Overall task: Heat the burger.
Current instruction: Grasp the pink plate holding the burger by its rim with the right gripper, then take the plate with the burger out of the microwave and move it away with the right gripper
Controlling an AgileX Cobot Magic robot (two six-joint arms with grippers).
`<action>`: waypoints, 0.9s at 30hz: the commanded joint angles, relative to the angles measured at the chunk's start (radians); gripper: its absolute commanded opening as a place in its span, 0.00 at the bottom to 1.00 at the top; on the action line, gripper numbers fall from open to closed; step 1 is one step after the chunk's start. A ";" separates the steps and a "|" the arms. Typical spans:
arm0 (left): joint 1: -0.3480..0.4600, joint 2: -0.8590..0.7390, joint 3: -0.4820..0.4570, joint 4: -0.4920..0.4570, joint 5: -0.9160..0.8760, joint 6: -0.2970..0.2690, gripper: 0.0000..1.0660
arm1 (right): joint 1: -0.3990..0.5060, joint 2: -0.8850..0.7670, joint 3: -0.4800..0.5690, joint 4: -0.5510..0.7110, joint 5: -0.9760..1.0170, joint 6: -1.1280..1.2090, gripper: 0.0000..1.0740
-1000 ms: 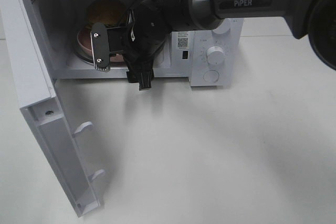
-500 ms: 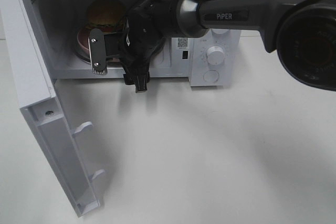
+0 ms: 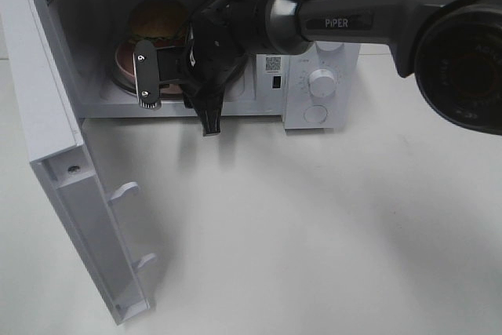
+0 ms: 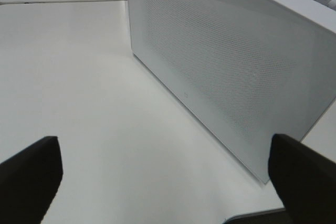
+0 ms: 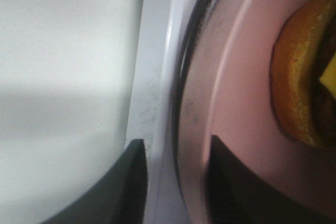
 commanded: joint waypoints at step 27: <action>0.004 -0.017 0.003 -0.003 -0.009 0.001 0.94 | -0.004 -0.063 0.058 0.097 0.091 -0.191 0.00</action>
